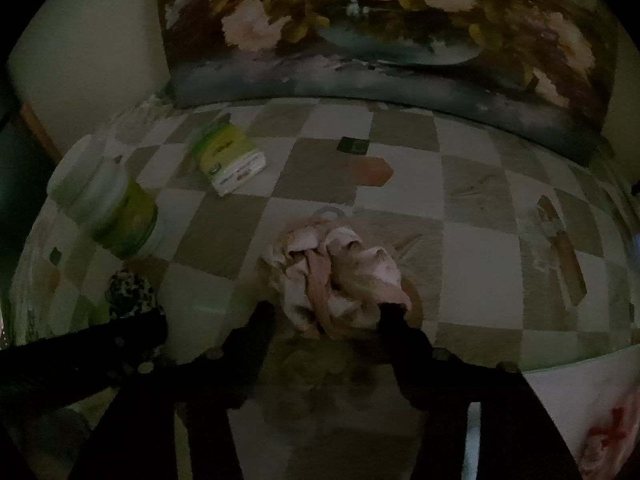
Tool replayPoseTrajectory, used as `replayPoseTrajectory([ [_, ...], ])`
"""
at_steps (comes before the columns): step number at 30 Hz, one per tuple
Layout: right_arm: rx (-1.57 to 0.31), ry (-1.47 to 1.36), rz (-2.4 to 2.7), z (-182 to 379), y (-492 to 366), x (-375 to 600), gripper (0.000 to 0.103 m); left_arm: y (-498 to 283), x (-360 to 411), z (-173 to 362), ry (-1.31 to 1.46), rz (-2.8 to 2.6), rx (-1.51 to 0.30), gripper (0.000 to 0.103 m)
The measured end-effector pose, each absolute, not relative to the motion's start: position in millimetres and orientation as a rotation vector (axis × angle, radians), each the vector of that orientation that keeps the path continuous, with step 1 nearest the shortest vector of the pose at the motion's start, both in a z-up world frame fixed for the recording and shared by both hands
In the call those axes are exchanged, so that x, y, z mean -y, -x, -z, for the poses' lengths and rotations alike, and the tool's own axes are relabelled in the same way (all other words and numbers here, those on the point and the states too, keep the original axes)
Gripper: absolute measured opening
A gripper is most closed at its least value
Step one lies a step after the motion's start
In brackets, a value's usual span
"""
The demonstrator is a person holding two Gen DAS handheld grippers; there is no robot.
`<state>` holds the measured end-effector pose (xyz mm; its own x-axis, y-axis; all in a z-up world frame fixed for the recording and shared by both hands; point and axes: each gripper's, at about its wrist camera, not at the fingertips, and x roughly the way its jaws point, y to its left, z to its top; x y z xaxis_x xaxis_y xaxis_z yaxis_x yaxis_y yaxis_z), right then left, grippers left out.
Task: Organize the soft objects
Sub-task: 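Grasp the leopard-print cloth with the left tool while the right tool grasps the pink floral cloth, then lift the leopard-print cloth with the left tool while the right tool lifts the pink cloth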
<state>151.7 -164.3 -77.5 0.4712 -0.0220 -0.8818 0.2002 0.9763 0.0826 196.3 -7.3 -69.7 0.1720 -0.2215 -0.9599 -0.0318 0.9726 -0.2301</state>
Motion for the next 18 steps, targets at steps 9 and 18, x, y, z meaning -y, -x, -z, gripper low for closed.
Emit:
replayPoseTrajectory([
  [9,-1.065,-0.204,0.115,77,-150,167,0.026,-195,-1,62,0.246,0.134,-1.369,0.025],
  [18,-1.055,-0.219,0.102,75,-151,169,0.017,-197,-13,44,0.290,0.138,-1.318,0.022],
])
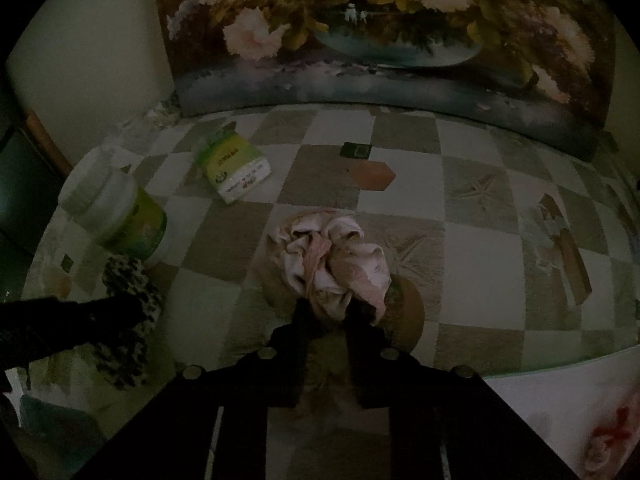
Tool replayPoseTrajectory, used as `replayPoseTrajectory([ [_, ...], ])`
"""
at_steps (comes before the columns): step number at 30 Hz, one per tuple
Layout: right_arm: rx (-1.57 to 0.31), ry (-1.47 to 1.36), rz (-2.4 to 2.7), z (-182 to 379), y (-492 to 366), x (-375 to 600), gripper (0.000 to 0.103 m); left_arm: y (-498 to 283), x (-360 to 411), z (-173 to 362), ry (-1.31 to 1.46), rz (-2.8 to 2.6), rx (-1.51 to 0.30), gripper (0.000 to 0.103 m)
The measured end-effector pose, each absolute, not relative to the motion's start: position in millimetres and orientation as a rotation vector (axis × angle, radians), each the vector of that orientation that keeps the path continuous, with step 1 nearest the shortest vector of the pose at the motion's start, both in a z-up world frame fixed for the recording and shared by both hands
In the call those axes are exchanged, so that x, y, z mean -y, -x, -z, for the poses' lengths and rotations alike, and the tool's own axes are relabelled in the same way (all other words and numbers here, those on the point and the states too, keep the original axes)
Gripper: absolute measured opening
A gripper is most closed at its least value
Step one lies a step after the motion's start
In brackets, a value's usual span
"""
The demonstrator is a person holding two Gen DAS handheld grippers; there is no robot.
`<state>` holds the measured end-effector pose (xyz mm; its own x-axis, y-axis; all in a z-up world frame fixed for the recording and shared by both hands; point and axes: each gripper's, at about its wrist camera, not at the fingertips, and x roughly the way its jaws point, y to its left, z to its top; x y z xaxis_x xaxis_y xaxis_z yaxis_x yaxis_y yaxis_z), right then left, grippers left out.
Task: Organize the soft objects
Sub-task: 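Lift the leopard-print cloth with the left tool while the right tool lifts the pink cloth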
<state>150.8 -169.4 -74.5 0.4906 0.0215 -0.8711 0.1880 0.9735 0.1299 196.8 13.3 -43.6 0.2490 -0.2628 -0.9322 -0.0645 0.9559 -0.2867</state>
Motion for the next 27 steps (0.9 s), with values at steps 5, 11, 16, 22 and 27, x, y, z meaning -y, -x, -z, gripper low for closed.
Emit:
replayPoseTrajectory([
  [5,-1.035,-0.226,0.094,66,-150,171,0.014,-199,-15,34,0.315,0.147,-1.292,0.022],
  [11,-1.010,-0.238,0.087,53,-149,175,0.011,-199,-21,19,0.332,0.152,-1.254,0.022],
  [16,-0.971,-0.247,0.080,35,-147,180,0.010,-198,-27,3,0.340,0.160,-1.218,0.021],
  [22,-0.912,-0.265,0.076,8,-142,185,0.010,-197,-31,-12,0.344,0.166,-1.181,0.021],
  [27,-0.879,-0.267,0.083,-12,-137,189,0.010,-194,-31,-25,0.340,0.173,-1.156,0.020],
])
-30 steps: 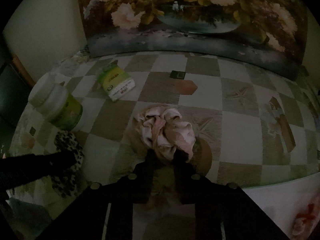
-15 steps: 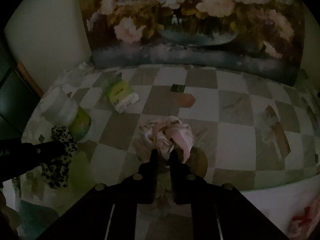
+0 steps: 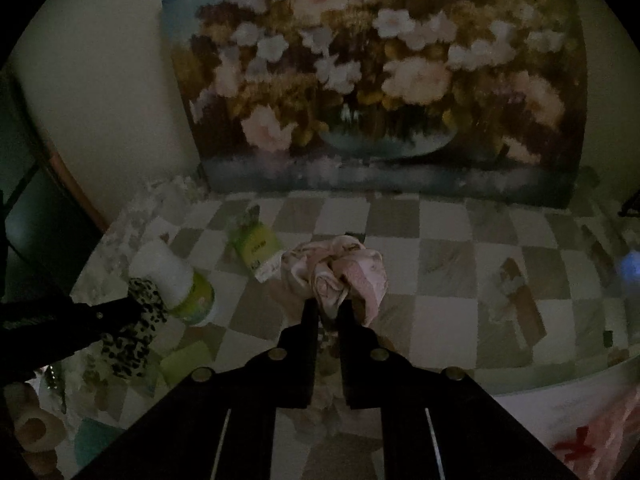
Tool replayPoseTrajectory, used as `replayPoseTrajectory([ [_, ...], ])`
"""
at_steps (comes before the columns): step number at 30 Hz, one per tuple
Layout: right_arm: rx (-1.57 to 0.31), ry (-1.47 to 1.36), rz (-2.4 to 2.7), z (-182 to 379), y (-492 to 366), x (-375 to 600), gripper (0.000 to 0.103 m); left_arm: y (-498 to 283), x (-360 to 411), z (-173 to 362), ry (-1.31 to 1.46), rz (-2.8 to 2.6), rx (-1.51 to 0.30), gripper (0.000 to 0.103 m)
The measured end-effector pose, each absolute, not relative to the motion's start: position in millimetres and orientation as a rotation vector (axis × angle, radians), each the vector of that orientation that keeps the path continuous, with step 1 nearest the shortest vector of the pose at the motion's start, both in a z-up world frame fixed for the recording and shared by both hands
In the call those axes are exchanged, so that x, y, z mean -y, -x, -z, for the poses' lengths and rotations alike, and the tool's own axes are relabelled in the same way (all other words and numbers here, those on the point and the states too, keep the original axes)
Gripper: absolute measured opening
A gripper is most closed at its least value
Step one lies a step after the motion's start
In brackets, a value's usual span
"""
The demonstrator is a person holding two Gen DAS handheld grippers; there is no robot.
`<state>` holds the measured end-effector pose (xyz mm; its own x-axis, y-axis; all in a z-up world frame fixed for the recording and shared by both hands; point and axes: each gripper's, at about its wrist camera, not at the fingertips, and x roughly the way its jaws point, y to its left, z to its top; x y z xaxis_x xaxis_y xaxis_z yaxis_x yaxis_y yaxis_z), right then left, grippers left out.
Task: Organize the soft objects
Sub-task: 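Lift the leopard-print cloth with the left tool while the right tool lifts the pink cloth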
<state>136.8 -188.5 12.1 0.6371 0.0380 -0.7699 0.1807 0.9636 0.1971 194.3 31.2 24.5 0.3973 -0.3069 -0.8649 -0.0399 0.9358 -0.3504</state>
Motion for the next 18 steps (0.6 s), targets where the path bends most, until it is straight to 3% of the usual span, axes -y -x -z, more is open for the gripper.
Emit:
replayPoseTrajectory([
  [18,-0.859,-0.277,0.147,-63,-90,204,0.010,-162,-8,-64,0.277,0.239,-1.100,0.020],
])
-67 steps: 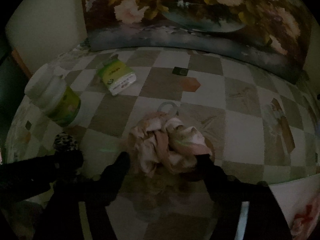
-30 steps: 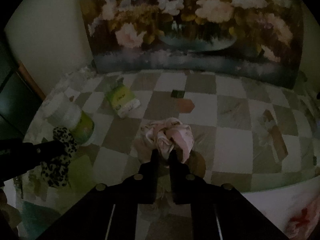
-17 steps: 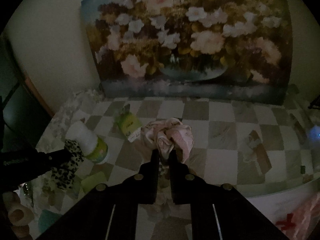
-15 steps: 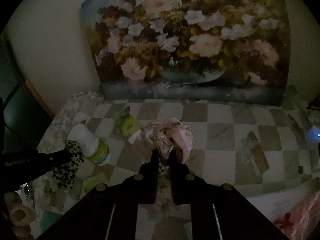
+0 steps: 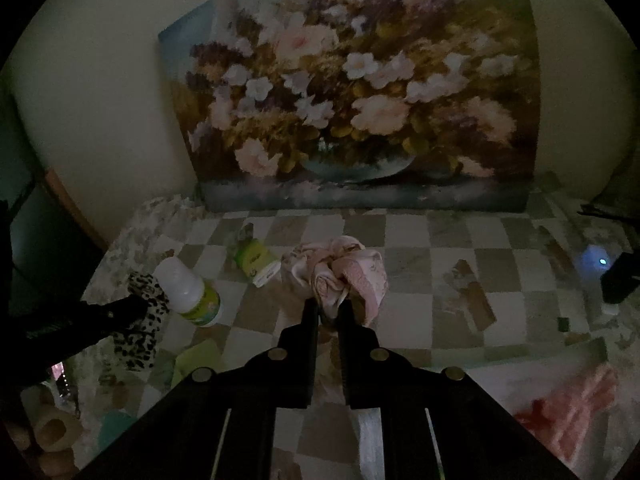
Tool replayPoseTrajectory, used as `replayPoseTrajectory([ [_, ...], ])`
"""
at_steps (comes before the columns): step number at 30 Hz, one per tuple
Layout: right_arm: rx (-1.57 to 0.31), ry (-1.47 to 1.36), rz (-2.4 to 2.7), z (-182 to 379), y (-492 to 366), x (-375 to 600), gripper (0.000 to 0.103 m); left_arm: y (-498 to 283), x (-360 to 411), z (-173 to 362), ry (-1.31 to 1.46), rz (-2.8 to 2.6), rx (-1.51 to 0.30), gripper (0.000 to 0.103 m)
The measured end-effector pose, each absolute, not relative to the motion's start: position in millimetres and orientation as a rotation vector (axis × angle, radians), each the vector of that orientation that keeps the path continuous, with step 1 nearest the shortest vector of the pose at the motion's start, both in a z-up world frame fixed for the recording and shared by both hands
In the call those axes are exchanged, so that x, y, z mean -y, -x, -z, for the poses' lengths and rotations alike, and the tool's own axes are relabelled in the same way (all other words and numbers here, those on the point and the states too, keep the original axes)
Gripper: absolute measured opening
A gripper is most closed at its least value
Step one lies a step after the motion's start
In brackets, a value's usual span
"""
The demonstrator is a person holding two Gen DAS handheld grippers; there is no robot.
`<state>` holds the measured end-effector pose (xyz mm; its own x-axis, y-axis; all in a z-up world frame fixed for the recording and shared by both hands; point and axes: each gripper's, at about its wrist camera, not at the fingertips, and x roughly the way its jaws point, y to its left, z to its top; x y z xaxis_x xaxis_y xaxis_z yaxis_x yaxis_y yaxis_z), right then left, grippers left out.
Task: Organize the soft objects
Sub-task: 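Lift the leopard-print cloth with the left tool while the right tool lifts the pink cloth, then release the leopard-print cloth into the tray with the left tool while the right tool releases the pink cloth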
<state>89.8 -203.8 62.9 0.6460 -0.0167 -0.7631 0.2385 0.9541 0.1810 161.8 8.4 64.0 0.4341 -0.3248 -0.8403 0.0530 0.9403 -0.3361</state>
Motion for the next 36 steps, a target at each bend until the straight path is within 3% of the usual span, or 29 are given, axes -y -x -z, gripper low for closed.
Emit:
replayPoseTrajectory([
  [12,-0.832,-0.314,0.249,-89,-30,231,0.010,-118,33,-72,0.189,0.353,-1.102,0.020],
  [36,-0.884,-0.390,0.562,-80,70,302,0.011,-21,154,-64,-0.094,0.654,-1.147,0.020],
])
